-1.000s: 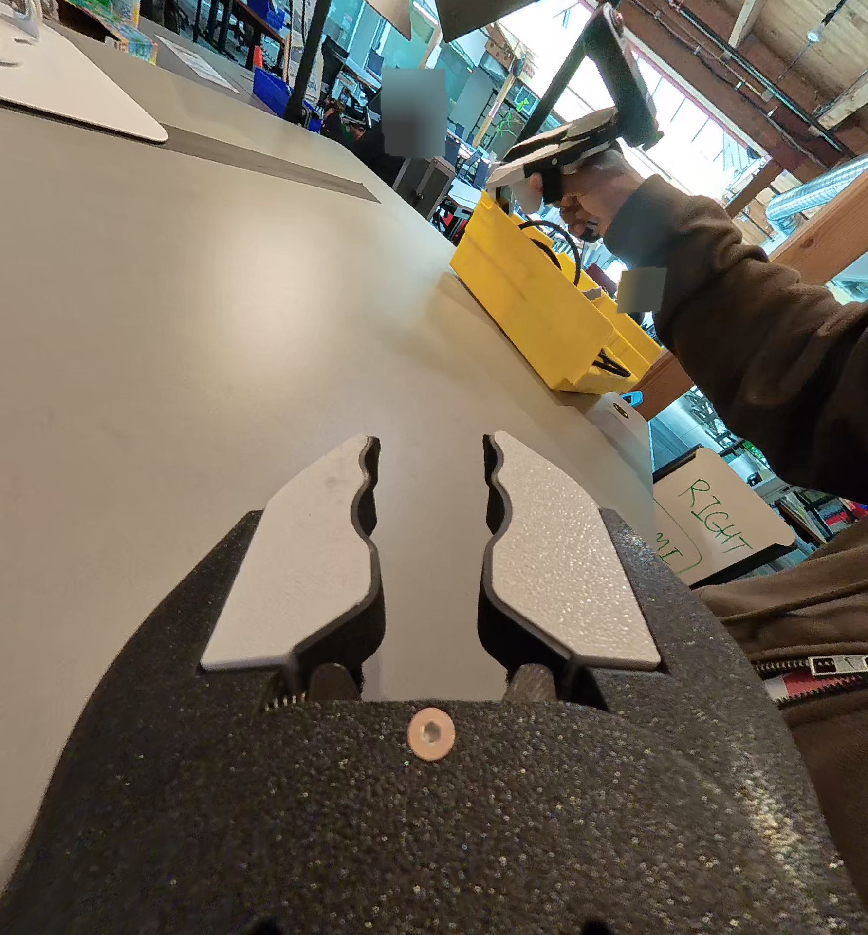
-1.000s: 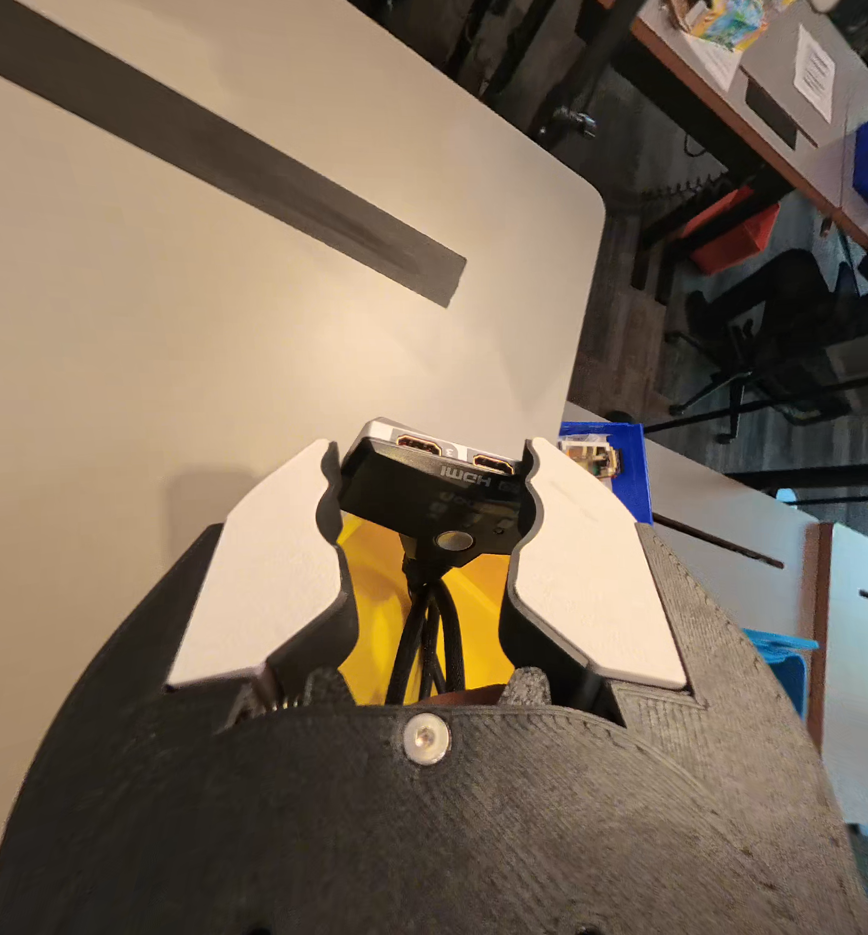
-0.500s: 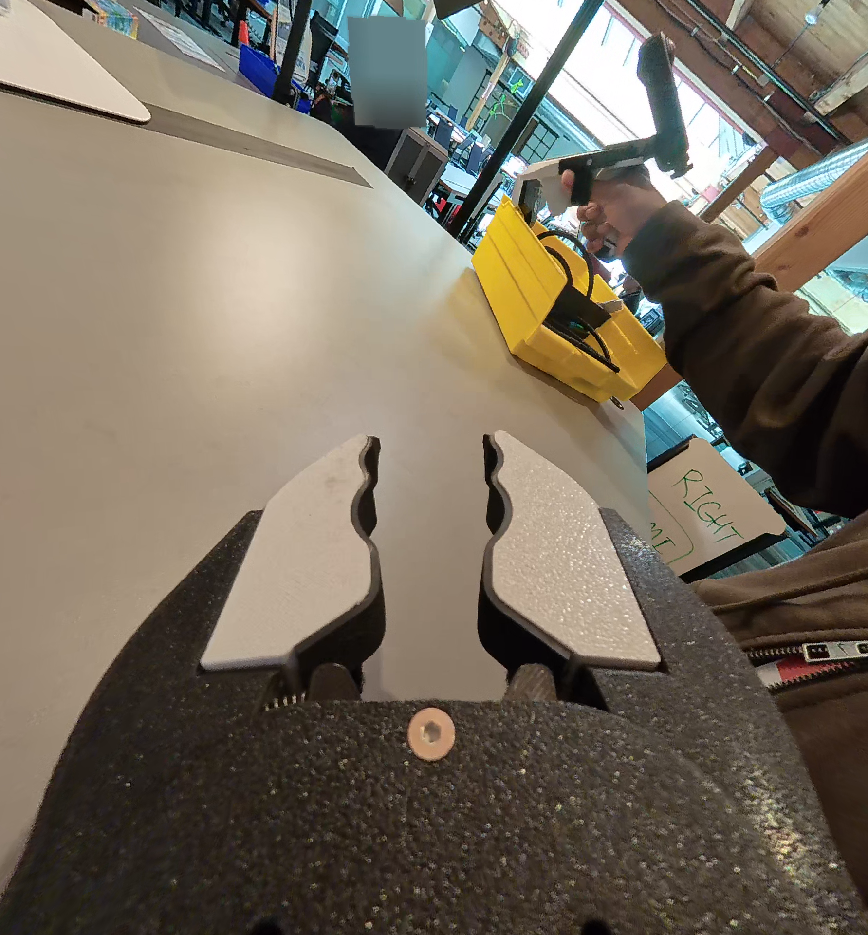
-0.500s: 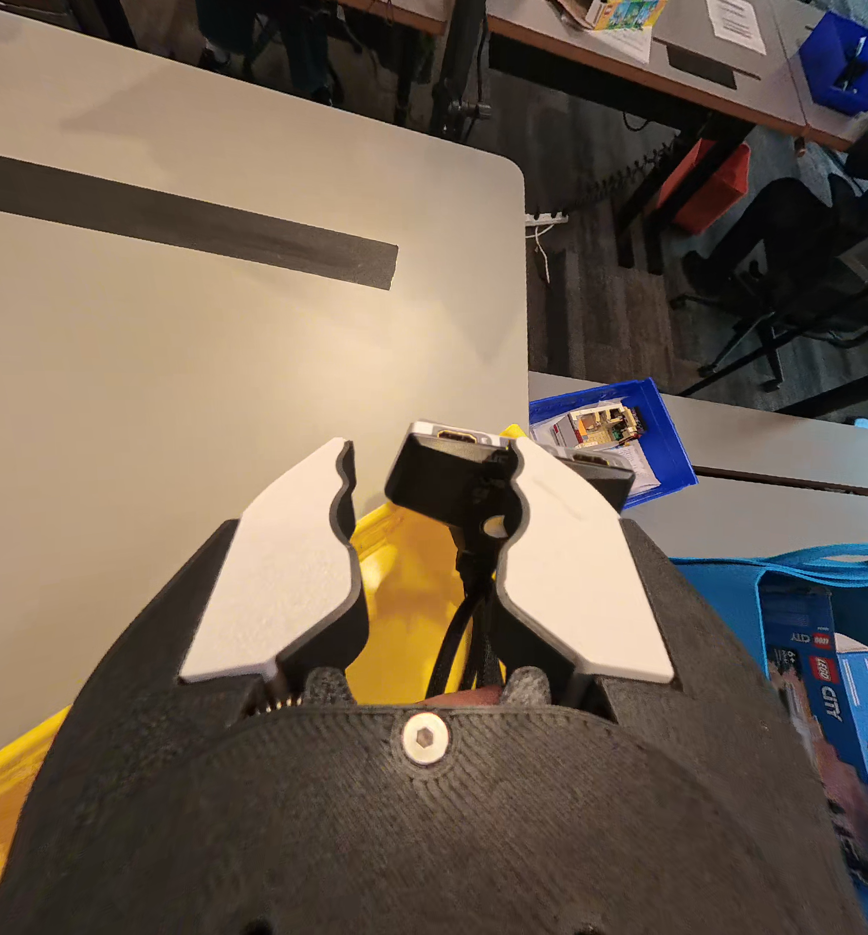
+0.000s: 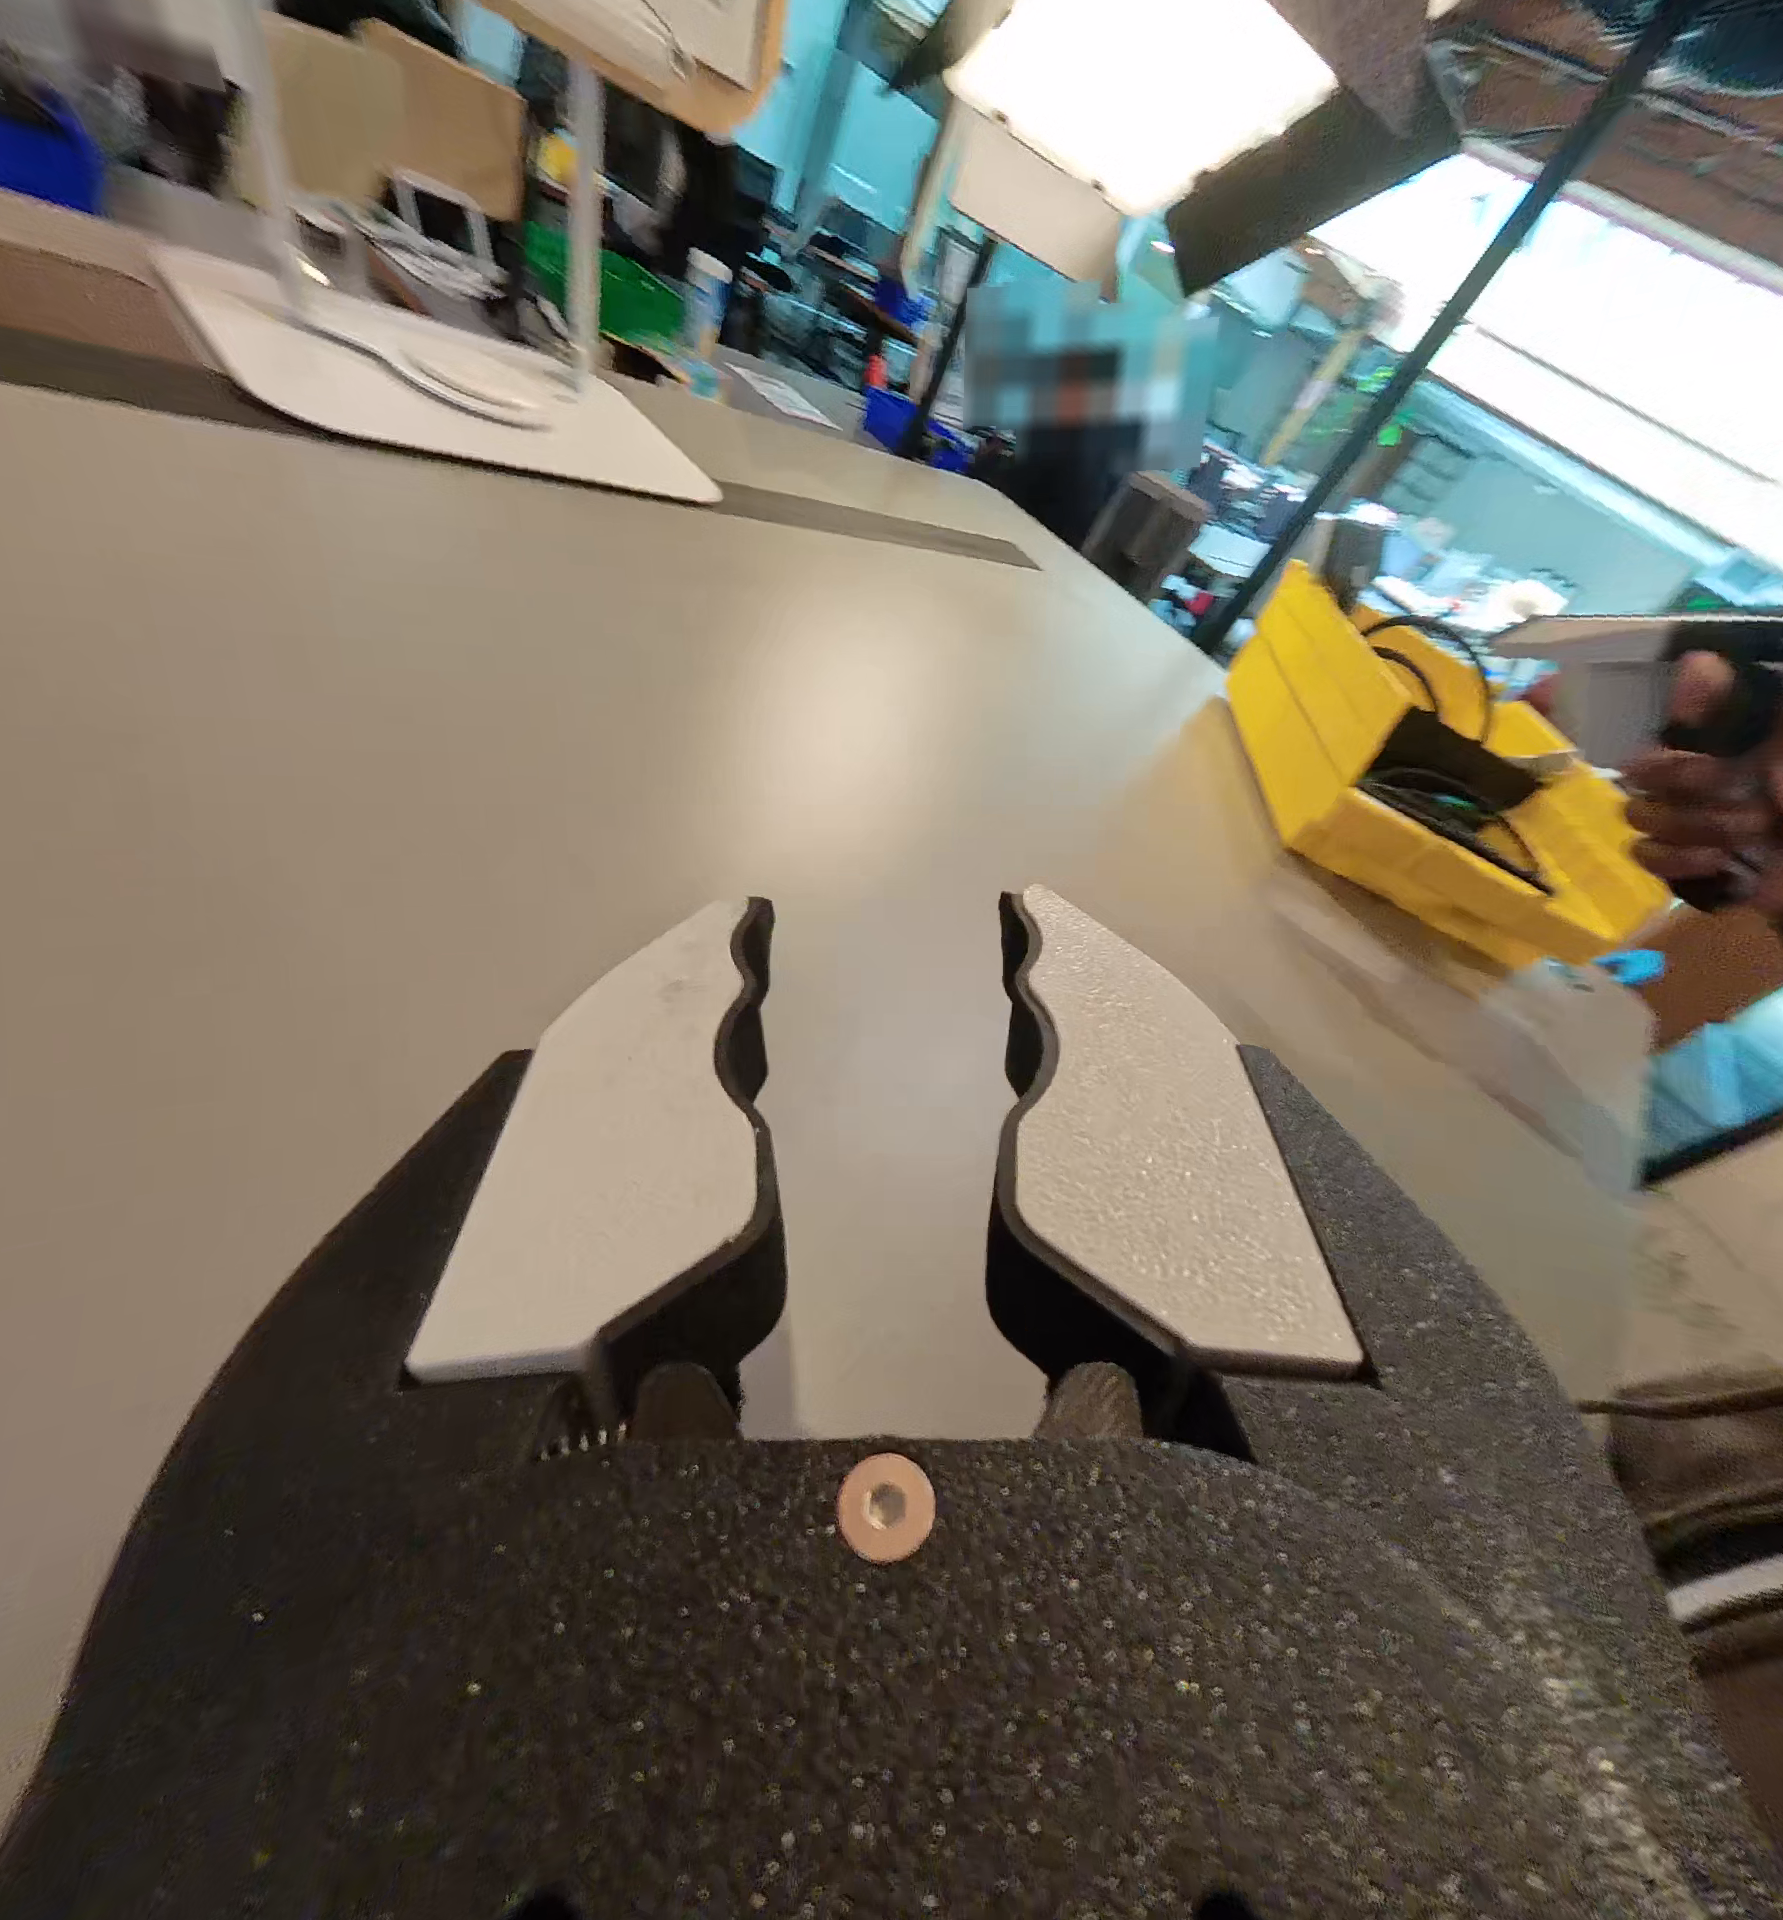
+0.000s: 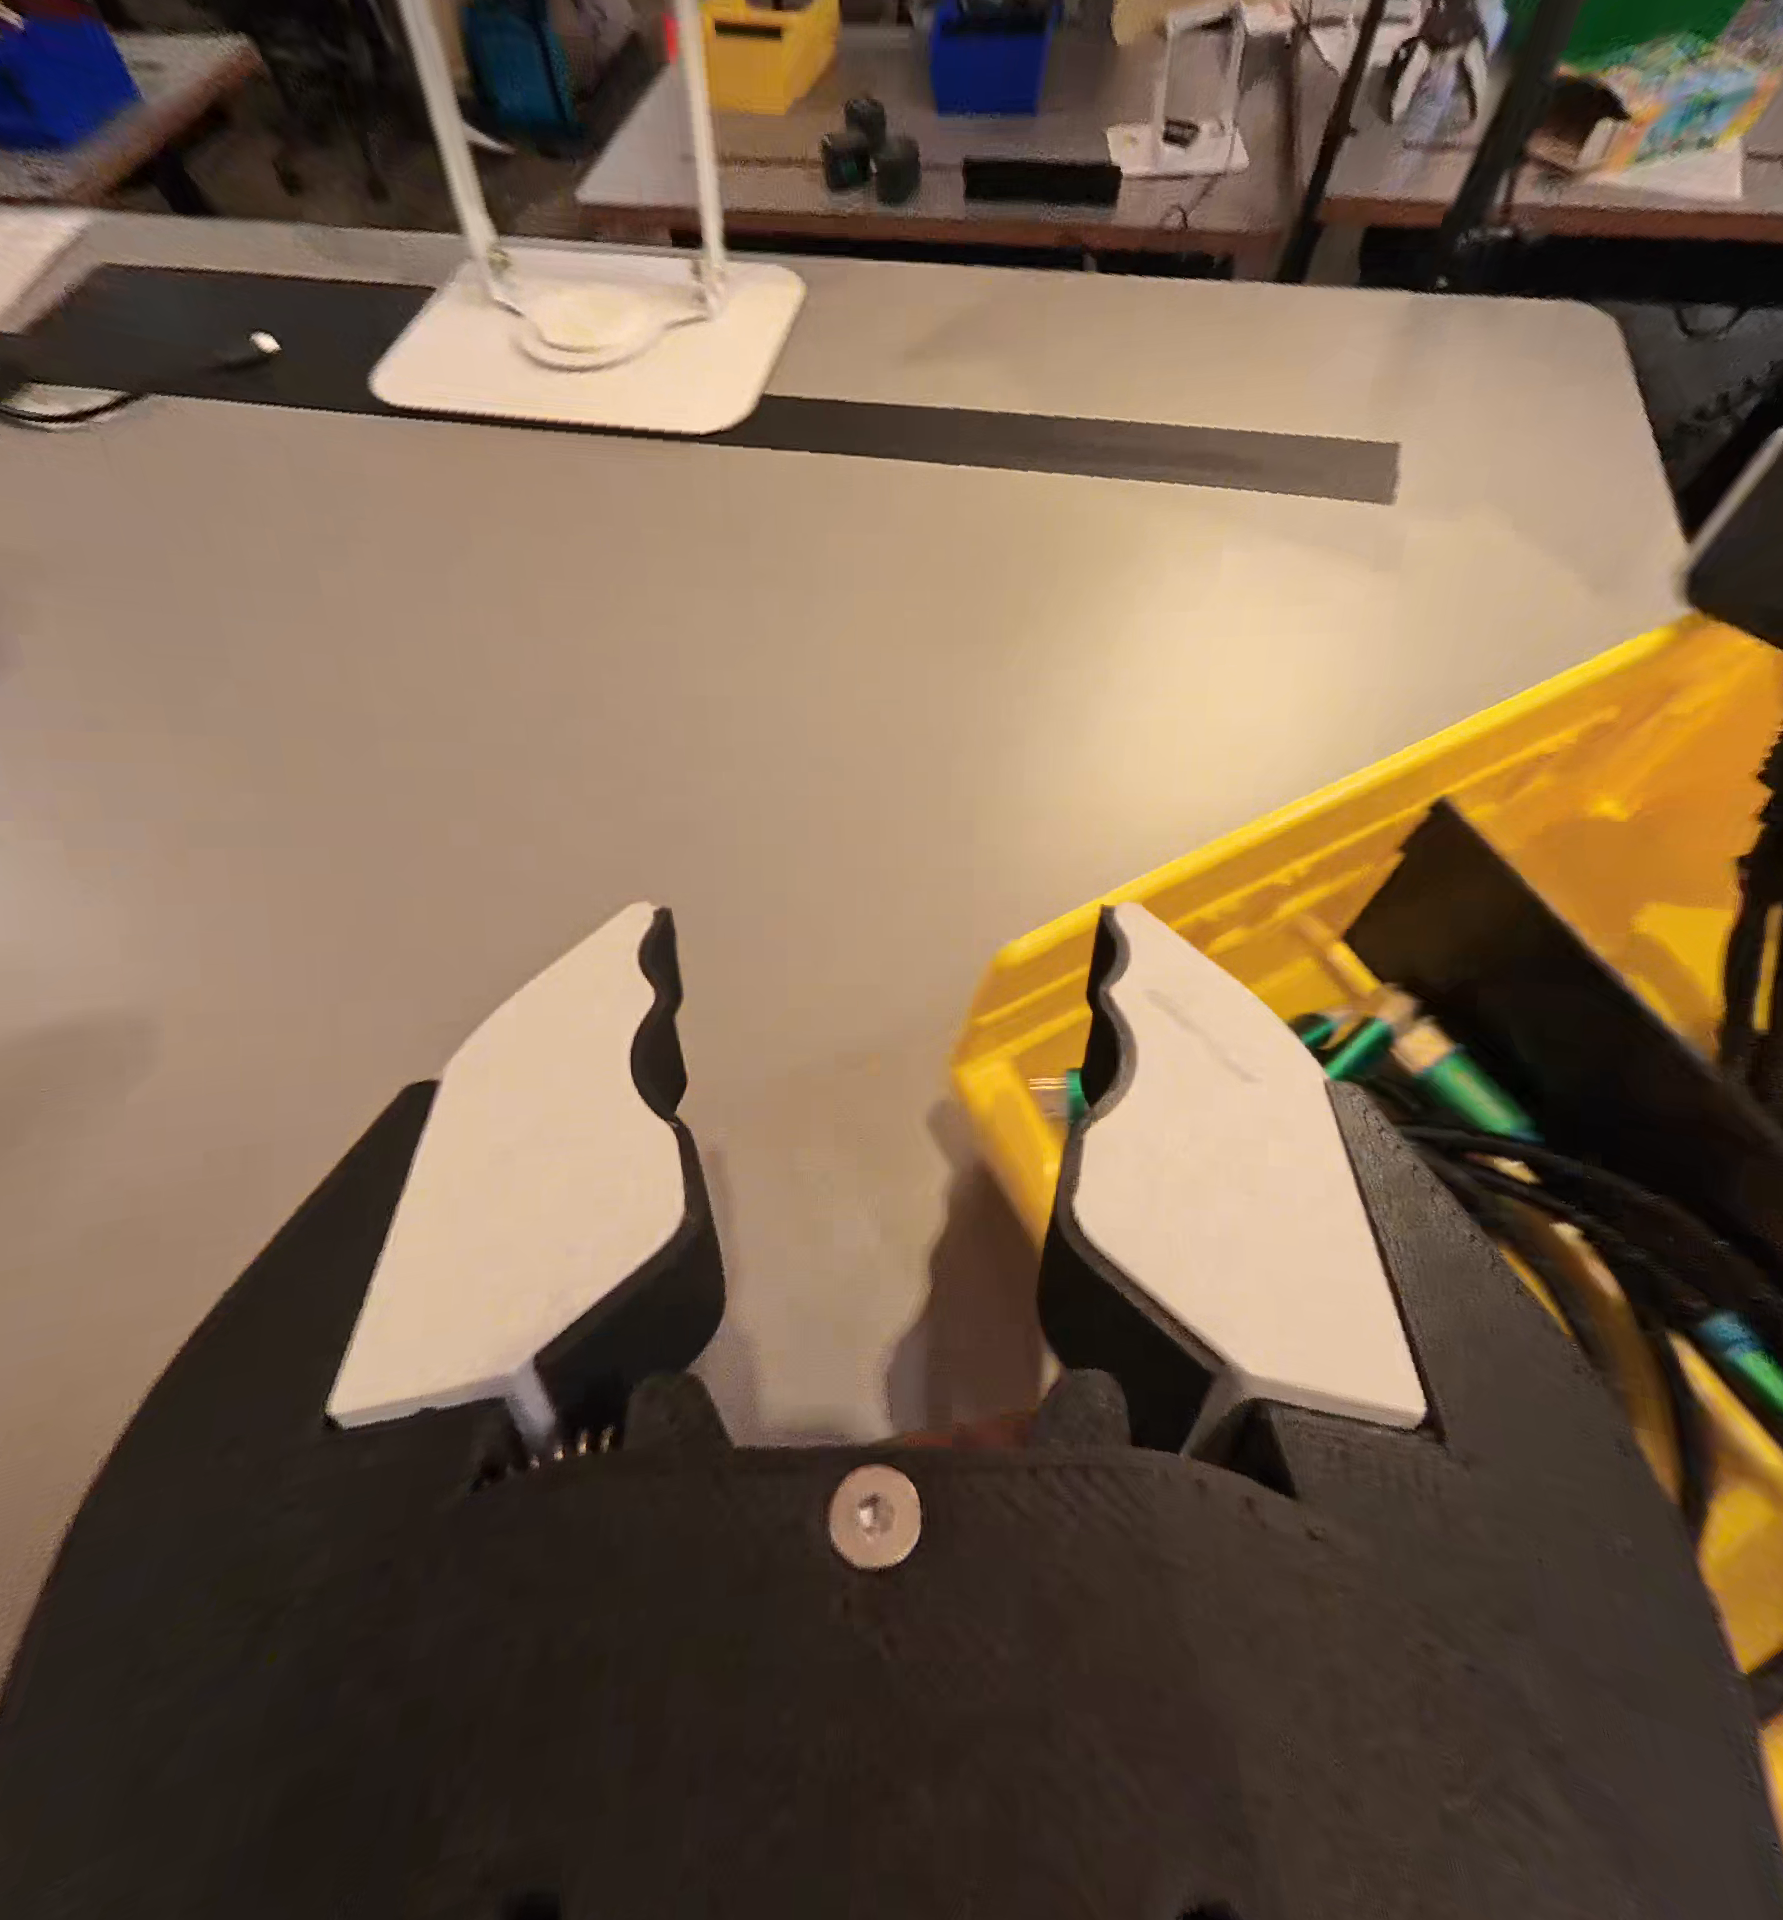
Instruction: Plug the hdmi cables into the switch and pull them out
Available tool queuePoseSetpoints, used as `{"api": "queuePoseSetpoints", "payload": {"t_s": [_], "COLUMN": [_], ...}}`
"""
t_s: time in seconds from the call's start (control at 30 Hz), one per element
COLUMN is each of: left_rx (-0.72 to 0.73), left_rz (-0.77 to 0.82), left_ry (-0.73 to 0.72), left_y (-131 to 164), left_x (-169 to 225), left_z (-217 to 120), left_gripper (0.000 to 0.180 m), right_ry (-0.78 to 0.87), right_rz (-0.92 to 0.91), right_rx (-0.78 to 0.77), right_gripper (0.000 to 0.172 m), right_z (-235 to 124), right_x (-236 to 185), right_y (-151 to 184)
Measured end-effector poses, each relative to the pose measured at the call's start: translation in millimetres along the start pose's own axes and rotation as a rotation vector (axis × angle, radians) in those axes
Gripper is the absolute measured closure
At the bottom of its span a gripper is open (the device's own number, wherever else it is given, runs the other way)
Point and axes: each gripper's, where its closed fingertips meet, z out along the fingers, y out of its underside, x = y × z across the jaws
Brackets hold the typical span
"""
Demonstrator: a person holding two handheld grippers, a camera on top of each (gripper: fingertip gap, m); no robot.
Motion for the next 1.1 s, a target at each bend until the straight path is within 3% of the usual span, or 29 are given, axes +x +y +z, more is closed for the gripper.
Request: {"api": "queuePoseSetpoints", "payload": {"t_s": [0.2,0.33,0.43,0.5,0.6,0.83,0.93,1.1], "left_rx": [0.127,0.173,0.160,0.144,0.104,0.218,0.110,-0.018], "left_rz": [0.264,0.325,0.333,0.347,0.376,0.438,0.283,0.256], "left_ry": [-0.423,-0.654,-0.798,-0.828,-0.870,-0.992,-0.968,-0.959], "left_y": [-21,-34,-33,-29,-27,-46,-34,-29], "left_x": [-38,-70,-97,-107,-113,-114,-144,-169], "left_z": [-74,-126,-158,-169,-178,-217,-217,-206], "left_gripper": [0.135,0.130,0.132,0.140,0.127,0.125,0.120,0.129], "right_ry": [-0.019,0.004,0.036,0.028,0.071,0.176,0.241,0.399], "right_rz": [-0.087,-0.057,-0.048,-0.009,-0.008,-0.043,-0.046,0.012], "right_rx": [0.105,0.051,0.080,0.028,0.010,0.028,0.030,0.039], "right_gripper": [0.101,0.098,0.102,0.094,0.092,0.085,0.078,0.069], "right_z": [3,23,24,30,31,24,23,22], "right_x": [-92,-107,-101,-94,-77,-51,-37,-1], "right_y": [57,100,94,99,100,100,98,93]}}
